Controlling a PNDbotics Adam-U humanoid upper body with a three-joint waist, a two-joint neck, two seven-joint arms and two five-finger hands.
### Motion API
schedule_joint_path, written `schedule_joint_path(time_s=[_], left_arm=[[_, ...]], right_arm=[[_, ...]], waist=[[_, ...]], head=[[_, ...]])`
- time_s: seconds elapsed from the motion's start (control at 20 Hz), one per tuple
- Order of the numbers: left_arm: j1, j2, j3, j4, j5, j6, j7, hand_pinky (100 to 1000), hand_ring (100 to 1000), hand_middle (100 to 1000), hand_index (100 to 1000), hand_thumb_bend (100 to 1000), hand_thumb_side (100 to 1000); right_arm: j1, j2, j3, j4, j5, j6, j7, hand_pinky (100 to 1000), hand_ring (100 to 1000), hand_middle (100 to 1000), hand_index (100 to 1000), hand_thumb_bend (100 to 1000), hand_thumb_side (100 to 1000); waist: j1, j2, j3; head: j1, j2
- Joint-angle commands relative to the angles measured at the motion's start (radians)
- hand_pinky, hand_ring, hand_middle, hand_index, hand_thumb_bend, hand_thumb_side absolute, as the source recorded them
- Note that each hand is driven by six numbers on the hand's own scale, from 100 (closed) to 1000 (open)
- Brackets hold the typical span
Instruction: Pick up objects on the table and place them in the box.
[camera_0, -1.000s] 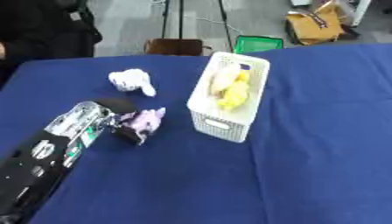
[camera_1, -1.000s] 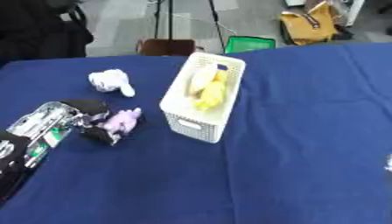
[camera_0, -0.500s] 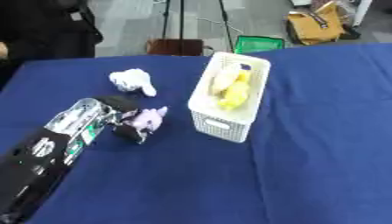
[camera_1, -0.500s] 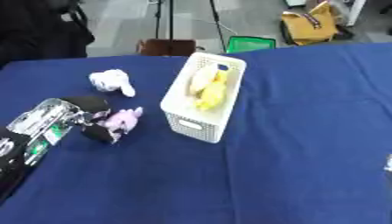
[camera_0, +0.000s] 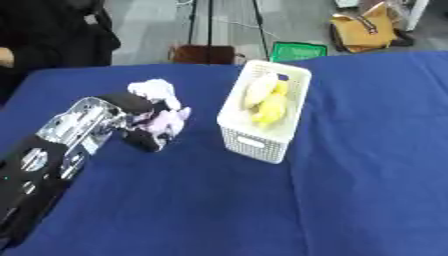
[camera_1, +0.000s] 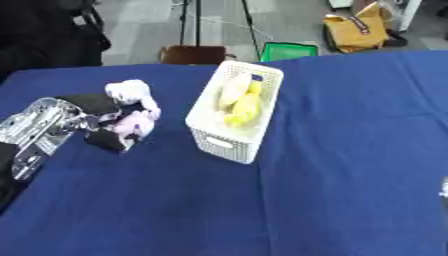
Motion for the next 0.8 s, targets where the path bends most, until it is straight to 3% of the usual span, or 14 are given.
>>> schedule_joint_path(time_s=[0.05,0.4,0.8], left_arm=[[-0.024,0.041,0.017,-0.039,0.007,0.004,-0.012,536,587,615,675,100,730],[-0.091,0.05,0.031,-0.137,0.053,0.013,-0.027,526,580,615,674,100,738],[-0.197,0.003,0.026,-0.098,0.061,0.003,-0.033,515,570,610,671,100,747]], right_arm=[[-0.007,-0.019,-0.001,-0.016,-0.006,0.002,-0.004,820,775,660,745,100,928],[-0.003,-0.021,0.003,-0.016,-0.008,0.001,0.0,820,775,661,744,100,928],[-0.003,-0.021,0.012,-0.016,-0.015,-0.002,0.009,820,776,661,745,100,928]], waist=[[-0.002,-0.026,0.001],[0.002,-0.034,-0.004],[0.011,-0.042,-0.029]], head=[[0.001,0.004],[0.007,0.009],[0.029,0.017]])
